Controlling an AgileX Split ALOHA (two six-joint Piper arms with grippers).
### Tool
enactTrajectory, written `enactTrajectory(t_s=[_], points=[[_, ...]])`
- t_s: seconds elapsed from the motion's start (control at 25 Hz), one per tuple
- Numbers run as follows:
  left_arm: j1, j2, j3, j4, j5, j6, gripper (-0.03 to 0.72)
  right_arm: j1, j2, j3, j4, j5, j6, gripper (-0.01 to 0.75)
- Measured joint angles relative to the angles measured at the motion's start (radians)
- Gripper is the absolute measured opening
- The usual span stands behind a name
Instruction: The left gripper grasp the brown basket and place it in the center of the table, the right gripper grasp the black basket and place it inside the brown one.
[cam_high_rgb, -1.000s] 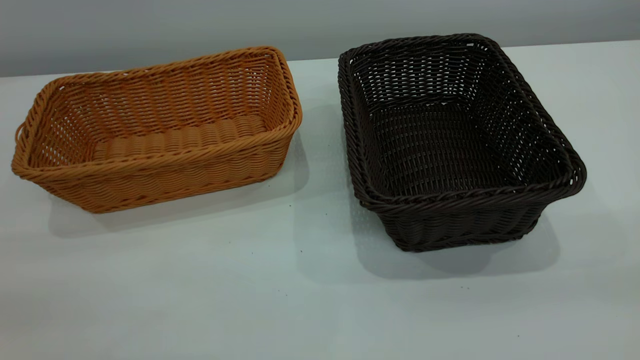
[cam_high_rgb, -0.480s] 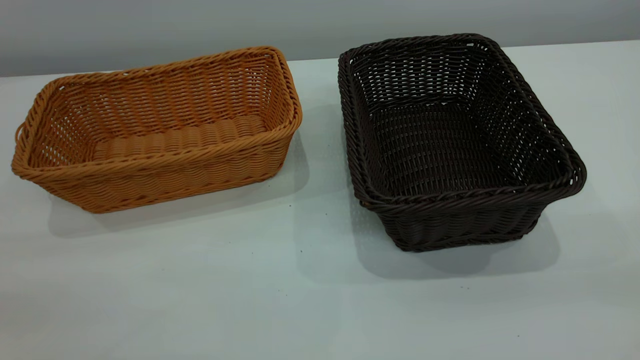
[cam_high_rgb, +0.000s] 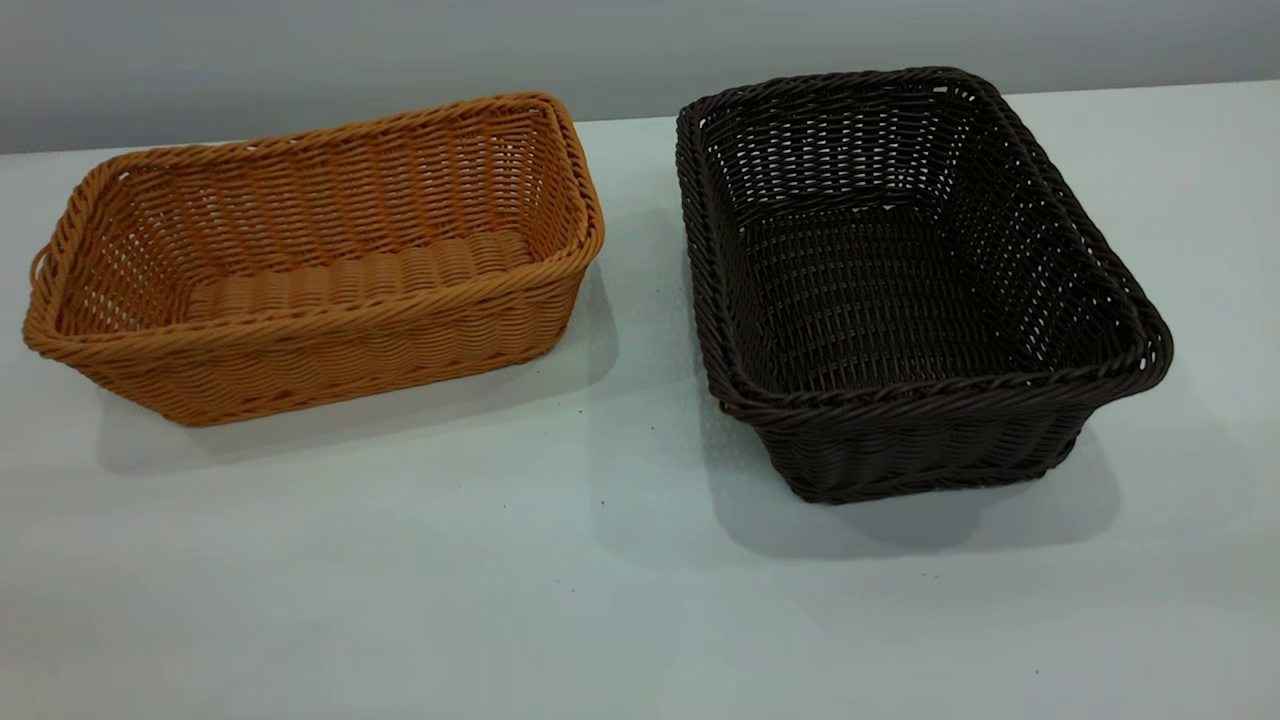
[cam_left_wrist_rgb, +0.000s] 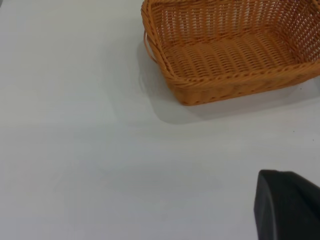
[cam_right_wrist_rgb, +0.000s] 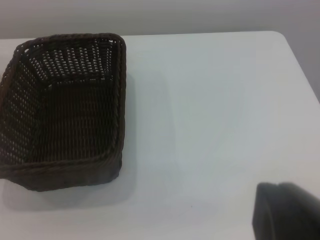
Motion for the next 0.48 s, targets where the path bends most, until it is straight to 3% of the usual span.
enactTrajectory(t_s=[0.48], points=[[0.0, 0.0, -0.001, -0.047, -0.012, 0.03, -0.001, 0.0, 0.0, -0.002, 0.046, 0.006, -0.003, 0.008]])
